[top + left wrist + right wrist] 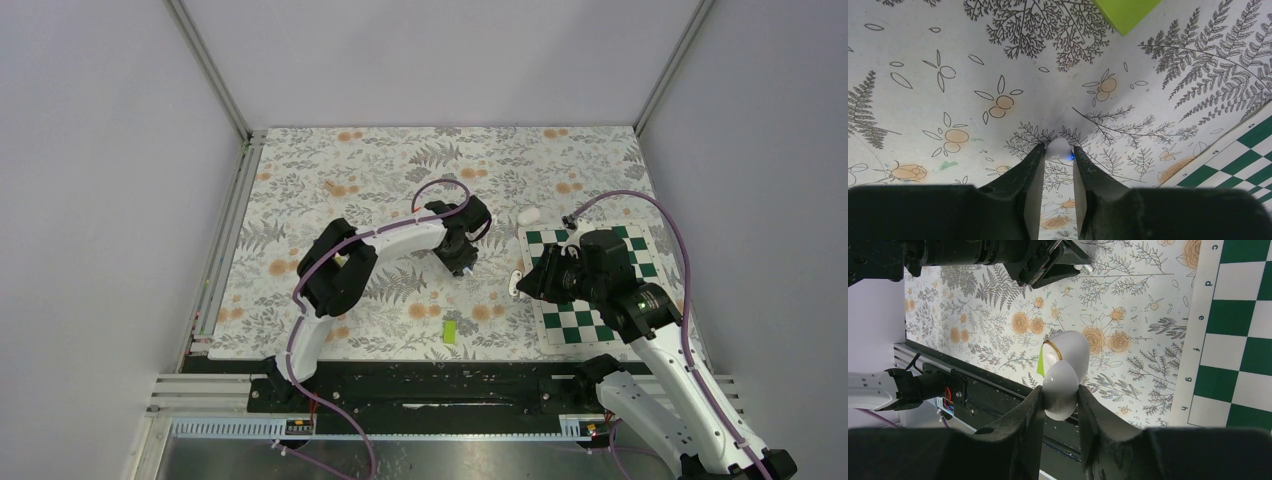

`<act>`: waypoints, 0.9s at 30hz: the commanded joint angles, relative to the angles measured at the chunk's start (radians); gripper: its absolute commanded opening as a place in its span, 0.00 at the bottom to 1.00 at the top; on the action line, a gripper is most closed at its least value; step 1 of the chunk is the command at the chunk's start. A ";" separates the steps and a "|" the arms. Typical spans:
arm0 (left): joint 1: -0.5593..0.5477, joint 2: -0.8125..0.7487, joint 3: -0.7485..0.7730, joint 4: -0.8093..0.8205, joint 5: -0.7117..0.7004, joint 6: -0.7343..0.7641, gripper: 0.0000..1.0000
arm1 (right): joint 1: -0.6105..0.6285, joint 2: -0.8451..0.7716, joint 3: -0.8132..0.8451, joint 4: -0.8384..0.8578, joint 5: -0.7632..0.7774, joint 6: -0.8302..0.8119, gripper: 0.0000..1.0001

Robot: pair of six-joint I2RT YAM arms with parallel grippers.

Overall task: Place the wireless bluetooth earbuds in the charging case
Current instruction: Pick up the left earbud from the center of the board.

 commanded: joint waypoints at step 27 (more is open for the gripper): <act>0.014 -0.500 -0.168 0.186 -0.042 0.760 0.00 | -0.006 0.231 -0.127 0.484 -0.294 0.228 0.00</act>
